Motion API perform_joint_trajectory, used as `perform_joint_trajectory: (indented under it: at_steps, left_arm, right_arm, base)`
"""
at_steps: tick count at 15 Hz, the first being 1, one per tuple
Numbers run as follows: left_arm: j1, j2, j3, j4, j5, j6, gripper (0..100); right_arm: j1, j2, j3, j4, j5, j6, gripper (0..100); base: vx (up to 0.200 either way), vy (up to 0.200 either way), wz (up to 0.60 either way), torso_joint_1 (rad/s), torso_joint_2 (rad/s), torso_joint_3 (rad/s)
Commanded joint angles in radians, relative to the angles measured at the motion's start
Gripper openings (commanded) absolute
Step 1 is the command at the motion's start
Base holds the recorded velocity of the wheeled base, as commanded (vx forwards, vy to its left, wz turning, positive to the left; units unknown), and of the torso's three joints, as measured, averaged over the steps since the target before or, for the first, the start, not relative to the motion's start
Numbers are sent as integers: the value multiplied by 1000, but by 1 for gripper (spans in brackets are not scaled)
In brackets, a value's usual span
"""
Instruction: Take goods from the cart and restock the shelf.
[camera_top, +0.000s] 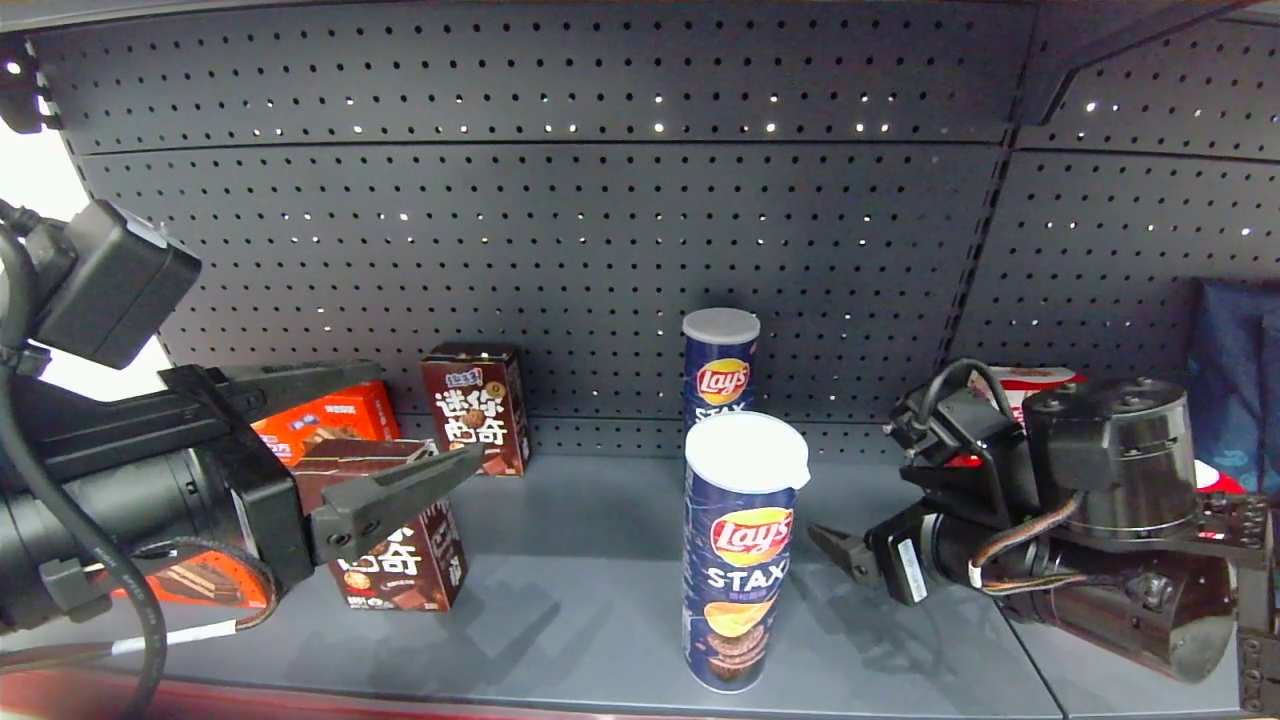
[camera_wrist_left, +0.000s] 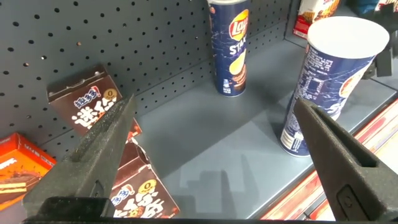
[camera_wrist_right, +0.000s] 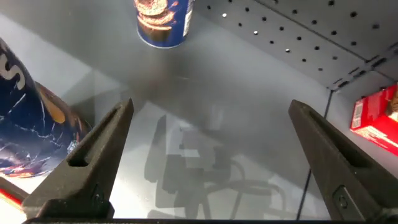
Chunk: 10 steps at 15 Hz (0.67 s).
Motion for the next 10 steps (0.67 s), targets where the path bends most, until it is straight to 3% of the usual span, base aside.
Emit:
perform_joint_trajectory:
  at_steps: [1,10]
  left_arm:
    - [1,3,0,-1,0,-1,100]
    - [2,1,2,-1,0,-1,100]
  right_arm:
    - [6,43,-29,0,0,-2,100]
    - [66,52,-33,0,1,0,100]
  base:
    - [0,0,0,0,0,0]
    - [0,0,0,0,0,0]
